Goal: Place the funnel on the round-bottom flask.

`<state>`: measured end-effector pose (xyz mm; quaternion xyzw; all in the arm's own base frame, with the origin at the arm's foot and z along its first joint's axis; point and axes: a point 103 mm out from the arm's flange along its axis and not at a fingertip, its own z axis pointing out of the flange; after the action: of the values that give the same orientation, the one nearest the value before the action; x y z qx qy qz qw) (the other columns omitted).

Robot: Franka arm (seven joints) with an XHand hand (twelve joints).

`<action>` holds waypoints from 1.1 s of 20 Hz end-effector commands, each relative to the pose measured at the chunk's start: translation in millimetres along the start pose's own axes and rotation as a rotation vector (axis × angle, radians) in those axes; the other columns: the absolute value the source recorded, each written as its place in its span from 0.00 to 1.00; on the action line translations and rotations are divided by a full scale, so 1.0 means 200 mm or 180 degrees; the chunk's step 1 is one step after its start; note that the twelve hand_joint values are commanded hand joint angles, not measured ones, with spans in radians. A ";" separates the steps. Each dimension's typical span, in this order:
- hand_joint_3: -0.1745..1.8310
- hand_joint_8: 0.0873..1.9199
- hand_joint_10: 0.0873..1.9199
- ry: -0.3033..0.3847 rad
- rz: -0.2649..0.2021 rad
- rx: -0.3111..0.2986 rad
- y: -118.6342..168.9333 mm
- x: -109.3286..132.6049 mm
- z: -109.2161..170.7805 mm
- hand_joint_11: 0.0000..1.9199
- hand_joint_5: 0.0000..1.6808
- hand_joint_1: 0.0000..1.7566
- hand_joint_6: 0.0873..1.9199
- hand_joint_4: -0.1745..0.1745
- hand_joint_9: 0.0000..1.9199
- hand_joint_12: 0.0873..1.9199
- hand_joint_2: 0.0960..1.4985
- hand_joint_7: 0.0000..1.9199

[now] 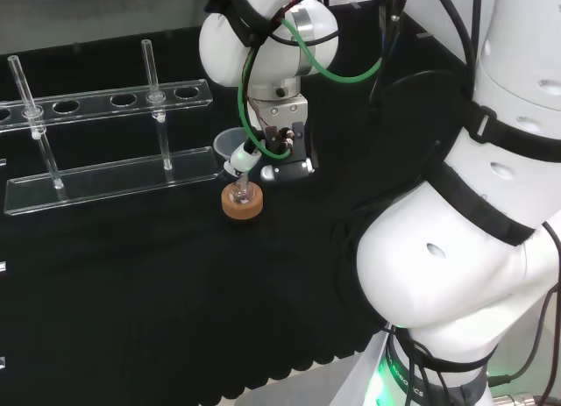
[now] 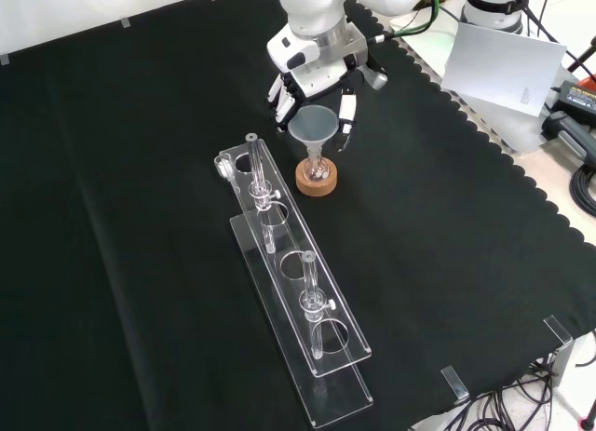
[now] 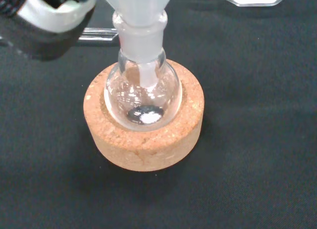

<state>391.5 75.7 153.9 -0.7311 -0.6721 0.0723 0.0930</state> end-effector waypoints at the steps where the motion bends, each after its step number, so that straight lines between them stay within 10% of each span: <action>1: 0.06 0.48 0.34 -0.0010 0.0048 0.0022 0.00 0.00 0.01 0.31 0.35 0.48 0.41 0.32 0.49 0.63 0.63 0.35; 22: 0.00 0.43 0.34 -0.0082 -0.0051 0.0077 -0.05 0.01 0.02 0.24 0.22 0.44 0.29 0.28 0.38 0.67 0.62 0.21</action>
<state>382.0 76.8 150.8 -0.7263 -0.6753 0.0883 0.0933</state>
